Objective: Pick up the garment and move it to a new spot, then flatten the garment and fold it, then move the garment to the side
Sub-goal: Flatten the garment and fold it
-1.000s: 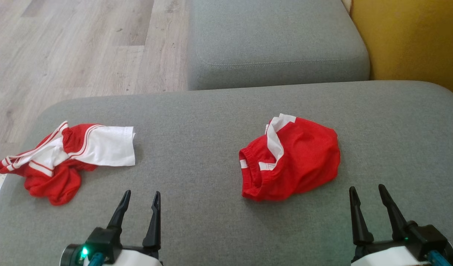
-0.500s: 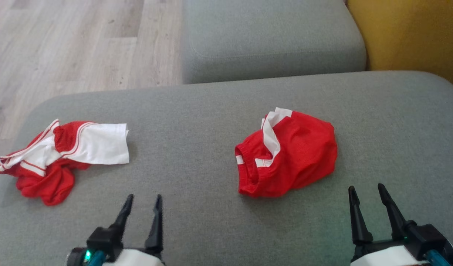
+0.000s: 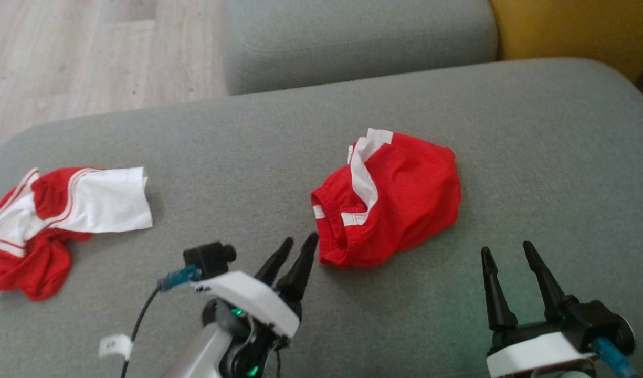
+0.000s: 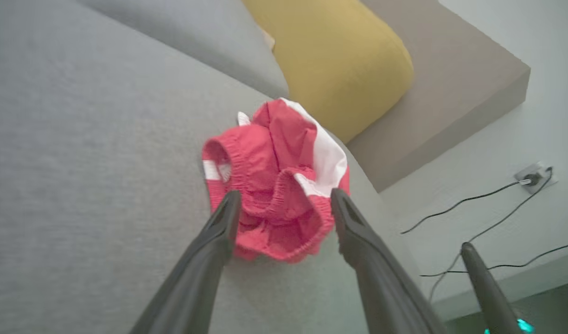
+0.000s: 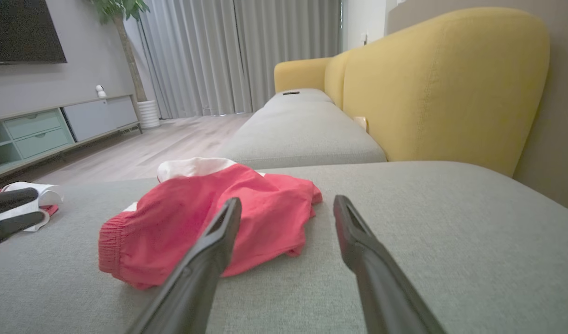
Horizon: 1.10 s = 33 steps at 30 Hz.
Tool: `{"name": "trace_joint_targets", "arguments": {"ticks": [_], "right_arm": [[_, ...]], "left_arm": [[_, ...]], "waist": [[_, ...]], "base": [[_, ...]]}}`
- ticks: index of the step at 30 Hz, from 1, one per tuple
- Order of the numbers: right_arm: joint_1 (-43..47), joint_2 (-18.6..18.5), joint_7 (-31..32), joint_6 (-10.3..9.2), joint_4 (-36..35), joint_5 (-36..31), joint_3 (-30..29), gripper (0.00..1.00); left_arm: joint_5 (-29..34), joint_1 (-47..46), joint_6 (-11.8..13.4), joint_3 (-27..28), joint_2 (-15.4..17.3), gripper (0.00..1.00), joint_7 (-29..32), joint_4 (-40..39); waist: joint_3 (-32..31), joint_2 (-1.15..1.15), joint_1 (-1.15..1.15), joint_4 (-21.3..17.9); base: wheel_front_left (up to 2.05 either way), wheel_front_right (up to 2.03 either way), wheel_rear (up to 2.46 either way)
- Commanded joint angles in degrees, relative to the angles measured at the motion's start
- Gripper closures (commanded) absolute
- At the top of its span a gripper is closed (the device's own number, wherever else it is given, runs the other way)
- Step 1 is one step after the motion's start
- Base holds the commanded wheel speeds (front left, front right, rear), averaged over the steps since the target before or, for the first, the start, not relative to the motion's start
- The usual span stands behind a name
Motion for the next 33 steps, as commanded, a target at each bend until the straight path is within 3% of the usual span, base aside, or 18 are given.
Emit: {"name": "trace_joint_targets", "arguments": {"ticks": [1,4,9,20,22,28,33], "right_arm": [[-2.9,-0.3,-0.5,0.44,-1.8,-0.5,1.7,0.0],[-3.4,-0.3,-0.5,0.44,-1.9,-0.5,2.0,0.0],[-4.5,-0.3,-0.5,0.44,-1.9,-0.4,2.6,0.0],[-6.4,-0.3,-0.5,0.44,-1.8,0.0,3.2,0.0],[-6.6,-0.3,-0.5,0.44,-1.7,0.1,3.3,0.0],[-6.7,-0.3,-0.5,0.44,-1.4,0.5,3.3,0.0],[-6.5,-0.3,-0.5,0.44,-1.3,0.9,3.4,0.0]], "left_arm": [[-4.1,-3.7,-0.3,0.7,-0.1,0.0,1.3,-1.2],[-13.4,-6.6,-0.4,-1.4,-0.1,0.0,5.3,0.1],[-21.1,-10.8,0.3,-3.2,-0.1,0.0,8.5,2.4],[-25.1,-16.2,0.5,-5.9,-0.1,0.0,7.6,7.4],[-25.0,-16.9,0.4,-6.2,-0.1,1.0,7.0,8.2],[-22.8,-19.0,-0.6,-6.8,0.4,1.0,4.5,9.2],[-16.9,-26.1,-1.7,-8.9,2.9,1.0,3.2,5.1]], "waist": [[0.9,0.0,0.0,-0.8],[2.1,0.0,0.0,-1.5],[3.9,0.0,0.0,-2.7],[6.7,0.0,0.0,-5.2],[6.9,0.0,0.0,-5.5],[6.4,0.0,0.0,-6.4],[4.9,0.0,0.0,-7.4]], "base": [[0.0,0.0,0.0],[0.0,0.0,0.0],[0.0,0.0,0.0],[0.0,0.0,0.0],[0.0,0.0,0.0],[0.0,0.0,0.0],[0.0,0.0,0.0]]}}
